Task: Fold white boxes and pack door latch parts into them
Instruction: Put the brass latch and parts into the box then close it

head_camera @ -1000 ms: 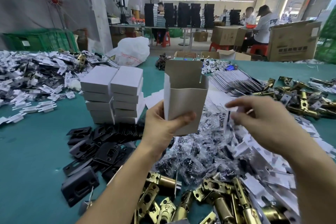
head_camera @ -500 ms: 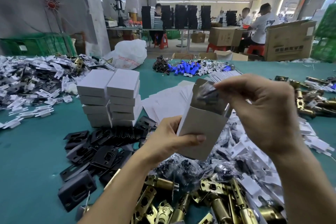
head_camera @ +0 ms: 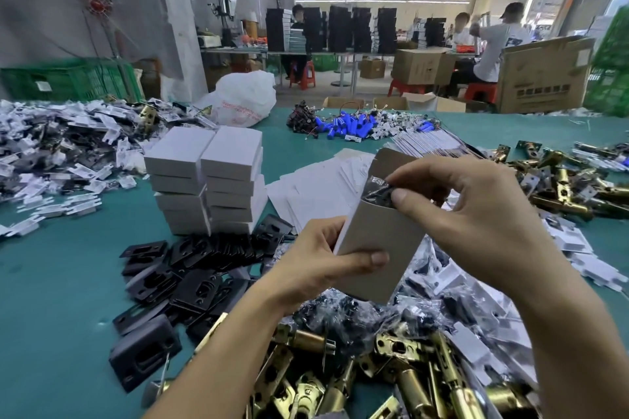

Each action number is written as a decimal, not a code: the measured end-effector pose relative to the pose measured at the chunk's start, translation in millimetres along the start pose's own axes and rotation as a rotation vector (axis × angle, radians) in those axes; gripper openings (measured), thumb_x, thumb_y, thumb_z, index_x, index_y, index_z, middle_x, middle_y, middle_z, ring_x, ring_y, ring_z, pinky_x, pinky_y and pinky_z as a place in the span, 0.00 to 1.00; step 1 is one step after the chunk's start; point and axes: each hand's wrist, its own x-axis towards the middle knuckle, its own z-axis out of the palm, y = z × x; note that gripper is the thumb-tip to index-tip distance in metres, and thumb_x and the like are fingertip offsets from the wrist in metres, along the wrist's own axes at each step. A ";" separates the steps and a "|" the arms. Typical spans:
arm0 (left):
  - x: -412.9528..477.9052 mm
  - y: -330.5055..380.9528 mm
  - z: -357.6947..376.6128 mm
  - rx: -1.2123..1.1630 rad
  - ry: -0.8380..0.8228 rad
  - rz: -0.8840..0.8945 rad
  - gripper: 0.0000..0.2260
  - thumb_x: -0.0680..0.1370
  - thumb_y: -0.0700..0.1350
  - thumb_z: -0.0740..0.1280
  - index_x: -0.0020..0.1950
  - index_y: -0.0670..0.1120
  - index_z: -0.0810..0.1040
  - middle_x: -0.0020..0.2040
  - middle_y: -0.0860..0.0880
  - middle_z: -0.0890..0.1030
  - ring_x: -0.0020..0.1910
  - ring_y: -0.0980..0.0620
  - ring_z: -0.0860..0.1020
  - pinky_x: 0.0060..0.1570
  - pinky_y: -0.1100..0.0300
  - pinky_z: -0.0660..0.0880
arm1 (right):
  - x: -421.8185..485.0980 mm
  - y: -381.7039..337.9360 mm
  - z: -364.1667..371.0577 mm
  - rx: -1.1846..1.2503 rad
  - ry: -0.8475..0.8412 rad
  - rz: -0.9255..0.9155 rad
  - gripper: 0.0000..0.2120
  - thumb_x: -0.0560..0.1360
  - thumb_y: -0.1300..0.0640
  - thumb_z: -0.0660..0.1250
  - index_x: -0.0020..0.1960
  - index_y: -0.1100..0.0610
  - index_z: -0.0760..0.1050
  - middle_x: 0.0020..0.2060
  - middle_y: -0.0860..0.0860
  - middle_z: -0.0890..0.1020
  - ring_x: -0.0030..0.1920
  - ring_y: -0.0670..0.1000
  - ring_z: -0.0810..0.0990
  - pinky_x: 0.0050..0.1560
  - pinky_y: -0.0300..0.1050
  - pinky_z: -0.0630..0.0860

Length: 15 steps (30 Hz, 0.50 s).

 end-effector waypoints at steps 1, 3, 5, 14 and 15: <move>0.0 -0.1 0.1 0.003 0.003 0.004 0.13 0.67 0.48 0.77 0.51 0.52 0.87 0.48 0.49 0.87 0.48 0.52 0.84 0.48 0.59 0.80 | -0.2 -1.8 -0.5 -0.016 -0.020 0.016 0.01 0.71 0.49 0.70 0.42 0.45 0.80 0.35 0.41 0.82 0.40 0.43 0.80 0.41 0.35 0.73; 0.1 0.1 0.2 0.008 0.010 0.008 0.12 0.67 0.48 0.77 0.50 0.51 0.86 0.48 0.49 0.86 0.48 0.52 0.84 0.48 0.59 0.80 | -1.4 -3.6 0.4 -0.064 -0.020 0.023 0.09 0.69 0.43 0.69 0.38 0.48 0.78 0.33 0.44 0.80 0.39 0.46 0.77 0.40 0.46 0.74; 0.2 -0.4 0.1 0.009 0.020 0.010 0.13 0.66 0.48 0.77 0.51 0.51 0.87 0.48 0.48 0.86 0.49 0.51 0.84 0.49 0.57 0.81 | -1.1 -6.3 -0.5 -0.089 -0.008 0.027 0.10 0.70 0.44 0.69 0.36 0.49 0.77 0.31 0.44 0.79 0.38 0.47 0.76 0.39 0.49 0.73; 0.7 -1.8 -1.4 0.052 0.045 0.042 0.11 0.69 0.45 0.78 0.49 0.53 0.86 0.46 0.50 0.86 0.47 0.53 0.84 0.47 0.61 0.79 | -2.9 -18.6 -9.1 -0.232 -0.178 0.064 0.15 0.68 0.37 0.61 0.44 0.41 0.83 0.34 0.36 0.75 0.47 0.46 0.71 0.51 0.51 0.68; 0.4 -2.1 -1.5 0.063 0.045 0.043 0.10 0.70 0.43 0.78 0.49 0.53 0.86 0.46 0.50 0.86 0.47 0.53 0.84 0.47 0.61 0.79 | -2.7 -19.3 -9.3 -0.244 -0.203 0.072 0.15 0.68 0.36 0.60 0.44 0.40 0.82 0.35 0.36 0.76 0.48 0.46 0.71 0.54 0.52 0.68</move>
